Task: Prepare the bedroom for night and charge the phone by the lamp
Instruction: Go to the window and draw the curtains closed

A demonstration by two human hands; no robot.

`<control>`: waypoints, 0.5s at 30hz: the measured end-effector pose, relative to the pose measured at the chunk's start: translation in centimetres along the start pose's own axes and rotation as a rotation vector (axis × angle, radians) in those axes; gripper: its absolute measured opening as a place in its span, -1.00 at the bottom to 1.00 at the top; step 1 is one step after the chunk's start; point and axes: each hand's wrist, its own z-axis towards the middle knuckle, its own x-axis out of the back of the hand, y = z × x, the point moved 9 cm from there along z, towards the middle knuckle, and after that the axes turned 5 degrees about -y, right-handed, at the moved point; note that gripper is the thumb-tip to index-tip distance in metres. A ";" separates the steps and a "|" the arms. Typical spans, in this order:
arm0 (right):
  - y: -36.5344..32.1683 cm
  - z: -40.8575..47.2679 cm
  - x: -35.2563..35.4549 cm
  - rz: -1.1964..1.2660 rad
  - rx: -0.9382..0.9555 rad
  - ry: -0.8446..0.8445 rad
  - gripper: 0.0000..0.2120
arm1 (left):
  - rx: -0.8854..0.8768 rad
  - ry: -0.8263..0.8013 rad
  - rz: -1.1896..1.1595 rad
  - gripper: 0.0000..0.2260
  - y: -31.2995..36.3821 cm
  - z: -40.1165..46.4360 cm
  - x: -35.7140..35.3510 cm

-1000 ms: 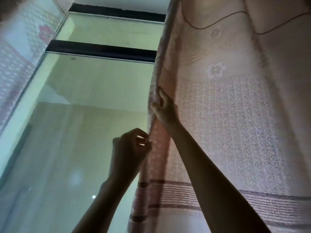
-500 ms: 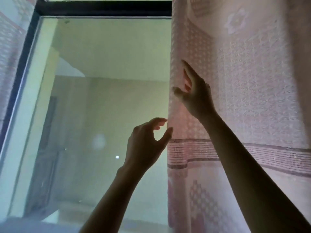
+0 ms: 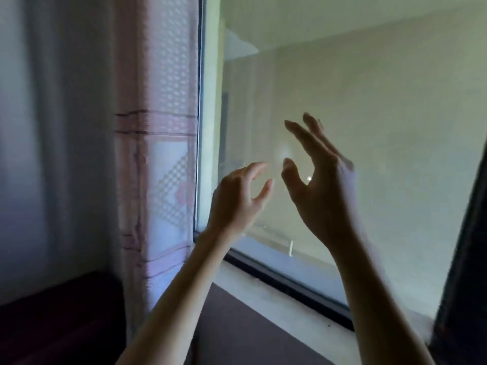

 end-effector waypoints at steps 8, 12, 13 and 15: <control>4.5 -2.3 -17.7 -0.001 -0.191 -0.075 -0.52 | 0.102 -0.052 0.228 -0.60 -14.7 -2.8 4.4; 6.3 -3.4 -26.0 -0.031 -0.237 -0.152 -0.51 | 0.058 -0.097 0.336 -0.58 -21.0 -3.7 4.9; 6.6 -3.7 -27.8 -0.040 -0.243 -0.169 -0.51 | 0.064 -0.116 0.354 -0.58 -22.6 -3.9 4.9; 7.2 -4.3 -31.3 -0.041 -0.259 -0.211 -0.50 | 0.089 -0.156 0.381 -0.58 -25.6 -4.5 4.7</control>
